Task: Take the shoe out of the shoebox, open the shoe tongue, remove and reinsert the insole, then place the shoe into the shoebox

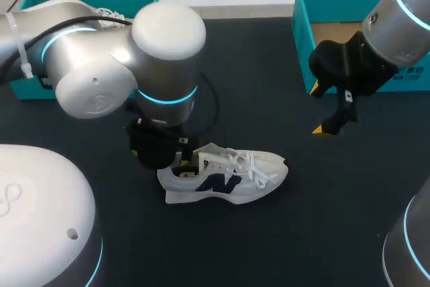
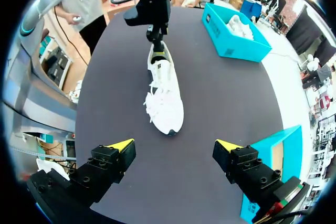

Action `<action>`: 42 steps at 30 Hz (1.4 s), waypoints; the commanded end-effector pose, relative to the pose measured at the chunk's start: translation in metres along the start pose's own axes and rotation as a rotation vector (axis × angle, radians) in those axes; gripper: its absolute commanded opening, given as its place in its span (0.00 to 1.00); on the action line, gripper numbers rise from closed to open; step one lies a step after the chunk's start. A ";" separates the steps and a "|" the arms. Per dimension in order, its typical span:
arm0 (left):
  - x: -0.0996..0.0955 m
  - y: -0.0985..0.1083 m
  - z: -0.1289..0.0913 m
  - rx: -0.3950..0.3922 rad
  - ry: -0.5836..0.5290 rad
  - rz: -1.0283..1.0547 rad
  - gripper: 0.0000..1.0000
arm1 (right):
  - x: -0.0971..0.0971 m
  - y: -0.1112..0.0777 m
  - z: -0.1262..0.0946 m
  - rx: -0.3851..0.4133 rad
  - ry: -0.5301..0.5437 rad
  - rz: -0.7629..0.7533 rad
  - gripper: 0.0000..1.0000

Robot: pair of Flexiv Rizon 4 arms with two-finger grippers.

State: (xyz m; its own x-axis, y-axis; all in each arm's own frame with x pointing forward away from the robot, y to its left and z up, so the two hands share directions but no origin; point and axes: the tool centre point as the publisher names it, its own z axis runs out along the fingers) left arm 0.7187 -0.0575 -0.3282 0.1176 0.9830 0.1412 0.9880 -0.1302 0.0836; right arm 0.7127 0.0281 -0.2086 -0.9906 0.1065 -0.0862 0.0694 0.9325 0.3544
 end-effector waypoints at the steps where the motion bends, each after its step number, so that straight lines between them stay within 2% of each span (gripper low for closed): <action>1: 0.017 0.008 -0.019 0.050 -0.118 -0.051 1.00 | -0.001 0.001 0.002 0.003 0.001 0.000 1.00; 6: 0.033 0.006 -0.031 0.151 -0.230 -0.175 1.00 | -0.001 0.001 0.002 0.003 0.001 0.000 1.00; 13: 0.066 0.000 -0.026 0.321 -0.387 -0.334 1.00 | -0.001 0.001 0.002 0.003 0.001 0.000 1.00; 17: 0.077 -0.014 -0.024 0.389 -0.455 -0.314 1.00 | -0.001 0.001 0.002 0.003 0.001 0.000 1.00; 29: 0.077 -0.014 -0.024 0.389 -0.455 -0.314 1.00 | -0.001 0.001 0.002 0.003 0.001 0.000 1.00; 32: 0.091 -0.015 -0.001 0.586 -0.464 -0.450 1.00 | -0.001 0.001 0.002 0.003 0.001 0.000 1.00; 35: 0.106 -0.011 0.007 0.697 -0.525 -0.578 1.00 | -0.001 0.001 0.002 0.003 0.001 0.000 1.00; 42: 0.130 -0.013 -0.004 0.761 -0.573 -0.765 1.00 | -0.001 0.001 0.002 0.003 0.001 0.000 1.00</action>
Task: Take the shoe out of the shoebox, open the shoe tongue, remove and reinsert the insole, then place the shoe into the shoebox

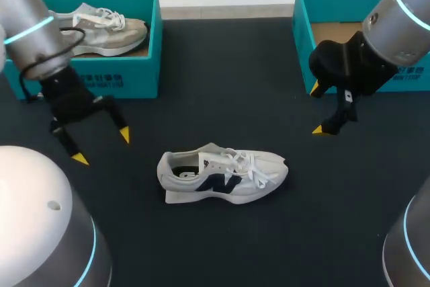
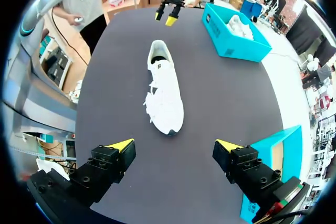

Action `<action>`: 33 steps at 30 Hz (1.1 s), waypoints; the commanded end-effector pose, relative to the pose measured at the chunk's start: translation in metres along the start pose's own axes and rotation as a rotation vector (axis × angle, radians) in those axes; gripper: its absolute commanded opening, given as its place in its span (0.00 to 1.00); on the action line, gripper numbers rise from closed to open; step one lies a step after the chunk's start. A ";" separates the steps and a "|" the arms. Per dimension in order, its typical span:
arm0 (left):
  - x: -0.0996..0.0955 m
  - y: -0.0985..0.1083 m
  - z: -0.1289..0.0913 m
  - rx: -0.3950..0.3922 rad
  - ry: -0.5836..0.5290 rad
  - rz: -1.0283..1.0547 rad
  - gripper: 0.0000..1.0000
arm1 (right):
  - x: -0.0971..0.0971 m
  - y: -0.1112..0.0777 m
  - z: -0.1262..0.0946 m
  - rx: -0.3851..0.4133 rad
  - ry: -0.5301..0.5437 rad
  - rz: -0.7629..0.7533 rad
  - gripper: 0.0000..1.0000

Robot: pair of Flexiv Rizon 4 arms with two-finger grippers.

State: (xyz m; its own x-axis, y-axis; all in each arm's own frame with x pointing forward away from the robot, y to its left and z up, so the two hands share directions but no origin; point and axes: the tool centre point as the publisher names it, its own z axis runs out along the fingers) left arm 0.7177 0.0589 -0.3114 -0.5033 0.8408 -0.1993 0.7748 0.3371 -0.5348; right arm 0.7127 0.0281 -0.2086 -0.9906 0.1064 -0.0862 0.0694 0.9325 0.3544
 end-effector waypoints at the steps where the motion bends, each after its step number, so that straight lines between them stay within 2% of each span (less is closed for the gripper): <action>1: 0.010 0.004 -0.011 0.145 -0.106 -0.233 1.00 | -0.001 0.001 0.002 0.003 0.001 0.000 1.00; 3: 0.015 0.005 -0.014 0.205 -0.146 -0.323 1.00 | -0.001 0.001 0.002 0.003 0.001 0.000 1.00; 4: 0.017 0.007 -0.014 0.207 -0.141 -0.360 1.00 | -0.001 0.001 0.002 0.003 0.001 0.000 1.00; 6: 0.021 0.009 -0.015 0.309 -0.172 -0.410 1.00 | -0.001 0.001 0.002 0.003 0.001 0.000 1.00; 10: 0.032 0.003 -0.015 0.428 -0.215 -0.408 1.00 | -0.001 0.001 0.002 0.003 0.001 0.000 1.00; 13: 0.042 0.000 -0.009 0.452 -0.251 -0.413 1.00 | -0.001 0.001 0.002 0.003 0.001 0.000 1.00; 14: 0.046 0.001 -0.007 0.440 -0.285 -0.429 1.00 | -0.001 0.001 0.002 0.003 0.001 0.000 1.00; 18: 0.059 0.010 -0.008 0.503 -0.451 -0.463 1.00 | -0.001 0.001 0.002 0.003 0.001 0.000 1.00; 19: 0.061 0.013 -0.009 0.476 -0.494 -0.485 1.00 | -0.001 0.001 0.002 0.003 0.001 0.000 1.00; 22: 0.067 0.017 -0.014 0.492 -0.584 -0.497 1.00 | -0.001 0.001 0.002 0.003 0.001 0.000 1.00; 27: 0.071 0.021 -0.018 0.433 -0.622 -0.535 1.00 | -0.001 0.001 0.002 0.003 0.001 0.000 1.00; 33: 0.075 0.026 -0.018 0.421 -0.649 -0.577 1.00 | -0.001 0.001 0.002 0.003 0.001 0.000 1.00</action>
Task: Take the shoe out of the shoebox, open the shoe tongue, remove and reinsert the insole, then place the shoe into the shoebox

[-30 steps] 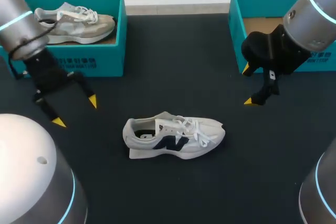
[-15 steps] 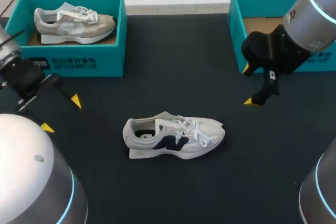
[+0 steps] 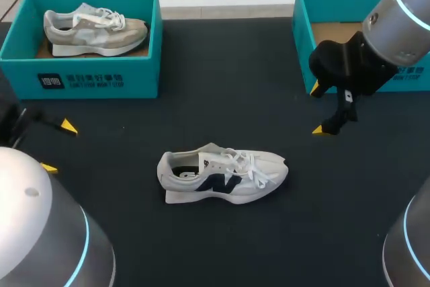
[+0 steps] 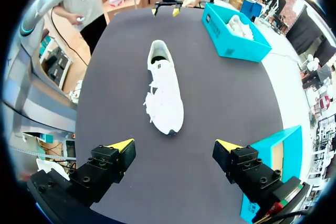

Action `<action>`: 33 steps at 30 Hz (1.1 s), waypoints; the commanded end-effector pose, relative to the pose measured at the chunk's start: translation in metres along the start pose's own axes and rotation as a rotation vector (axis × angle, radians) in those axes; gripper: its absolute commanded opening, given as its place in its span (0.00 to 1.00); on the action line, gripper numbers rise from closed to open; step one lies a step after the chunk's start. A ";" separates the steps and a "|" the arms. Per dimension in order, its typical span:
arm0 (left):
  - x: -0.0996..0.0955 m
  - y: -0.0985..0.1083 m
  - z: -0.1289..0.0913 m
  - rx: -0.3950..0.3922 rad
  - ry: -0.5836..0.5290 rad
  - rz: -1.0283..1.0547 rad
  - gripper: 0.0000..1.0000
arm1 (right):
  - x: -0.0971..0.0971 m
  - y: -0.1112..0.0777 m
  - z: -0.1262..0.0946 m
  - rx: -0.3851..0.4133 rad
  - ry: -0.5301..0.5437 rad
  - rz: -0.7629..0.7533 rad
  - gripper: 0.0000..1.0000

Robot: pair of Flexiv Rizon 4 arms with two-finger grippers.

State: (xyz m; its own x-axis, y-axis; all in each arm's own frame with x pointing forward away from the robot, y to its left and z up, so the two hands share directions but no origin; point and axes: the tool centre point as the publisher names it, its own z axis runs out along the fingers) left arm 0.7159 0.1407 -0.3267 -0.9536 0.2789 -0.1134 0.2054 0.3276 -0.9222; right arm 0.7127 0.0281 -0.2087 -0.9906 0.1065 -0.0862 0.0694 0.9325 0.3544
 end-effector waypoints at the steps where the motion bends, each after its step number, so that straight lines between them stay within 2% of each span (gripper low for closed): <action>1: 0.007 -0.003 0.005 -0.044 -0.124 -0.002 1.00 | -0.001 0.001 0.002 0.003 0.001 0.000 1.00; 15: 0.007 -0.003 0.005 -0.044 -0.124 -0.002 1.00 | -0.001 0.001 0.002 0.003 0.001 0.000 1.00; 18: 0.015 -0.004 0.018 0.005 -0.202 -0.080 1.00 | -0.001 0.001 0.002 0.003 0.001 0.000 1.00; 20: 0.020 -0.006 0.025 0.043 -0.202 -0.104 1.00 | -0.001 0.001 0.002 0.003 0.001 0.000 1.00; 27: 0.027 -0.007 0.053 0.039 -0.249 -0.141 1.00 | -0.001 0.001 0.002 0.003 0.001 0.000 1.00; 33: 0.020 -0.011 0.071 0.046 -0.290 -0.165 1.00 | -0.001 0.001 0.002 0.003 0.001 0.000 1.00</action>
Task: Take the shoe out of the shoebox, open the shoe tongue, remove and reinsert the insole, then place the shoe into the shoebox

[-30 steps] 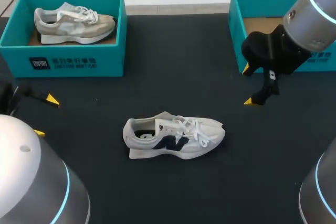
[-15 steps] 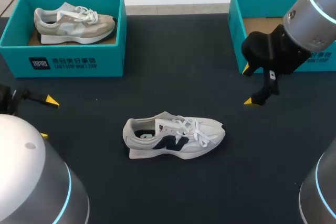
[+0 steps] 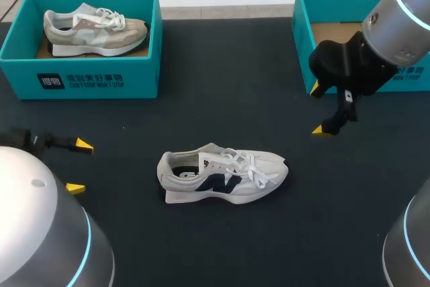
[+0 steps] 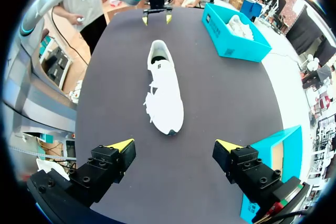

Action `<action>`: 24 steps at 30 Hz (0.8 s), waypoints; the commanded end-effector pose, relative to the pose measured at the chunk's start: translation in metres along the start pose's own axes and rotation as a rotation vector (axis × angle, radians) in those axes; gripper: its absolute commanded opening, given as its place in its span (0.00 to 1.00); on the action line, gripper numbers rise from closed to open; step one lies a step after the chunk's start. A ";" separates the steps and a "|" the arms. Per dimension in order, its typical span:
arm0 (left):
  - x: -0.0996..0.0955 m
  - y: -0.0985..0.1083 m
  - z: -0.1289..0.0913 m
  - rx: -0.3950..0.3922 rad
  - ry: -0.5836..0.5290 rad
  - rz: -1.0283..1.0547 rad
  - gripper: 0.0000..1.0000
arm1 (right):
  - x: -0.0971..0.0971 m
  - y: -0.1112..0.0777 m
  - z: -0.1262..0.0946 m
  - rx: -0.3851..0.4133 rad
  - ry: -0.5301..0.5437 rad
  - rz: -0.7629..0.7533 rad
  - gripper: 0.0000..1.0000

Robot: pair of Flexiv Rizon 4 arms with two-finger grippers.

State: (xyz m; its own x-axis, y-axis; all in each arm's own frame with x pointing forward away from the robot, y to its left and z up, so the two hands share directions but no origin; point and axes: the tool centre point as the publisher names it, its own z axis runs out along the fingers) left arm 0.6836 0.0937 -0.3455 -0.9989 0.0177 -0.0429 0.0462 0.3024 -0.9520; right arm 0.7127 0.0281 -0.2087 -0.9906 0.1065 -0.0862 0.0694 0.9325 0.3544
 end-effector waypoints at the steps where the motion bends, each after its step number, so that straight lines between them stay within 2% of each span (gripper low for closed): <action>1: 0.005 -0.005 0.017 -0.009 -0.068 -0.010 1.00 | -0.001 0.001 0.002 0.003 0.001 0.000 1.00; 15: 0.004 0.002 0.082 -0.006 -0.060 -0.014 1.00 | -0.001 0.001 0.002 0.003 0.001 0.000 1.00; 20: 0.002 0.002 0.098 0.000 -0.063 -0.022 1.00 | -0.001 0.001 0.002 0.003 0.001 0.000 1.00; 24: 0.008 0.004 0.108 0.000 -0.058 -0.029 1.00 | -0.001 0.001 0.002 0.003 0.001 0.000 1.00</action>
State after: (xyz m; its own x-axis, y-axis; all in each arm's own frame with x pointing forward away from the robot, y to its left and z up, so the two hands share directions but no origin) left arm 0.6759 -0.0021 -0.3781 -0.9987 -0.0417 -0.0297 0.0156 0.3045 -0.9524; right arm 0.7127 0.0281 -0.2087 -0.9906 0.1064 -0.0862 0.0694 0.9325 0.3544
